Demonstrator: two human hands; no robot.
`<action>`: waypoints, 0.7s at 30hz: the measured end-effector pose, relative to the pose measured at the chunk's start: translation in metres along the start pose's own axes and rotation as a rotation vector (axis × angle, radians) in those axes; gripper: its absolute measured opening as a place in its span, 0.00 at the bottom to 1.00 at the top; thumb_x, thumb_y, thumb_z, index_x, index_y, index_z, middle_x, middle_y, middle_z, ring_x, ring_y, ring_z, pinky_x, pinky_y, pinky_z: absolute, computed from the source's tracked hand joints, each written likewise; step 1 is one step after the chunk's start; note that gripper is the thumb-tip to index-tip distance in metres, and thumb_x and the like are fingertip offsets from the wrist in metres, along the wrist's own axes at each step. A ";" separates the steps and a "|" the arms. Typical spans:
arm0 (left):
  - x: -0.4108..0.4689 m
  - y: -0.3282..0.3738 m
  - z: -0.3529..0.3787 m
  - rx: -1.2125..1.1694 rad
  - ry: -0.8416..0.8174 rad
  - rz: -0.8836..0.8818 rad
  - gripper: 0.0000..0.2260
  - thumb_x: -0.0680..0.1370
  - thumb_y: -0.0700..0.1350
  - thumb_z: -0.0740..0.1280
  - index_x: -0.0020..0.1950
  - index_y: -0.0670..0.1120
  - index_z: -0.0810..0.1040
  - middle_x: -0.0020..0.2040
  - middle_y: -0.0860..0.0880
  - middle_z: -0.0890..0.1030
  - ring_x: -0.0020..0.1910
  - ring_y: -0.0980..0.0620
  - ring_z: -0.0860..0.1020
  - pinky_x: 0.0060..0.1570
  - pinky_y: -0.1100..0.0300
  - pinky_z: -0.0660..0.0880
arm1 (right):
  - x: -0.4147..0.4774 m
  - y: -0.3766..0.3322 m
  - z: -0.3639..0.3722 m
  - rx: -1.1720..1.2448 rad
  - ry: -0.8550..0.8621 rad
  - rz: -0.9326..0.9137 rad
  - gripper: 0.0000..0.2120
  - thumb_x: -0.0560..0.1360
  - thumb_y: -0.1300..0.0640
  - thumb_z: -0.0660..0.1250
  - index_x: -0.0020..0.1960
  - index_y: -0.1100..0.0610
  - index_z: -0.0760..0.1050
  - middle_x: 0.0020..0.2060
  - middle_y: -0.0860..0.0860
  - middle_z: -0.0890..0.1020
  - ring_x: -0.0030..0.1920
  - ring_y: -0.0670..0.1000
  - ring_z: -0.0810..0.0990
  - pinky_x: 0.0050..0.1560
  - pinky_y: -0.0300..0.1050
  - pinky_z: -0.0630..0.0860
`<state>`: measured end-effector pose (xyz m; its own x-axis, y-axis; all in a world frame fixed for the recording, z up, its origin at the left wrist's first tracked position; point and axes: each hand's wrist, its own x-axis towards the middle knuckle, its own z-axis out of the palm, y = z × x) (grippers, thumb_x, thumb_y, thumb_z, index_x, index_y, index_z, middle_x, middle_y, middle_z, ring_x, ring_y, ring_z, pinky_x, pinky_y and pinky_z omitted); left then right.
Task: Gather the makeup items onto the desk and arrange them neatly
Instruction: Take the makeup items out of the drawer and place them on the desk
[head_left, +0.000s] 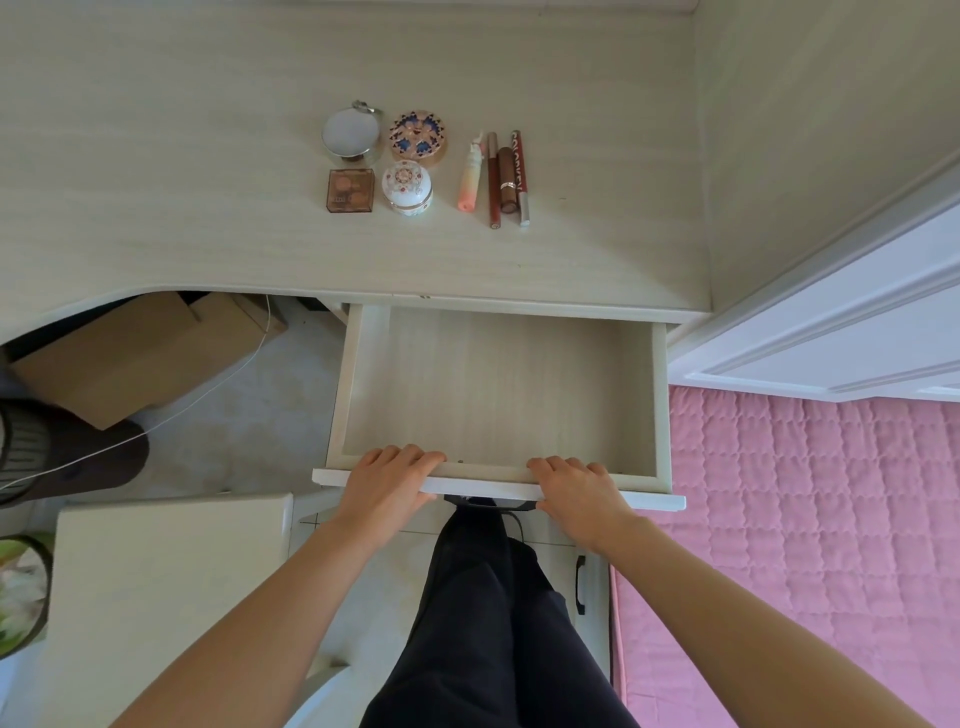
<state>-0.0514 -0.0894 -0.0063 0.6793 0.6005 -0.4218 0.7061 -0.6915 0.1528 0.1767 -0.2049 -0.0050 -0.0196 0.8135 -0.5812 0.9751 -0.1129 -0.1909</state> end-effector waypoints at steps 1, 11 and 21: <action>0.004 -0.001 -0.002 0.002 0.000 0.001 0.19 0.78 0.52 0.66 0.68 0.53 0.71 0.59 0.53 0.77 0.56 0.49 0.76 0.60 0.57 0.69 | 0.003 0.001 -0.003 0.003 -0.001 0.003 0.19 0.78 0.55 0.62 0.67 0.55 0.62 0.59 0.52 0.75 0.57 0.55 0.75 0.58 0.51 0.72; 0.046 -0.012 -0.023 0.028 0.014 0.004 0.19 0.76 0.53 0.68 0.66 0.53 0.72 0.57 0.53 0.79 0.54 0.48 0.77 0.57 0.56 0.70 | 0.036 0.023 -0.028 0.008 0.015 0.013 0.20 0.79 0.52 0.62 0.68 0.54 0.62 0.60 0.51 0.75 0.58 0.55 0.75 0.59 0.52 0.71; 0.076 -0.020 -0.039 0.010 0.061 0.003 0.19 0.75 0.51 0.70 0.66 0.52 0.74 0.56 0.52 0.80 0.54 0.47 0.78 0.57 0.54 0.72 | 0.060 0.037 -0.042 0.020 0.080 0.049 0.21 0.79 0.51 0.62 0.69 0.52 0.62 0.62 0.50 0.74 0.60 0.54 0.74 0.60 0.51 0.69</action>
<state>-0.0059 -0.0145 -0.0069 0.6927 0.6216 -0.3657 0.7022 -0.6971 0.1451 0.2207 -0.1356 -0.0136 0.0469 0.8497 -0.5252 0.9699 -0.1645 -0.1796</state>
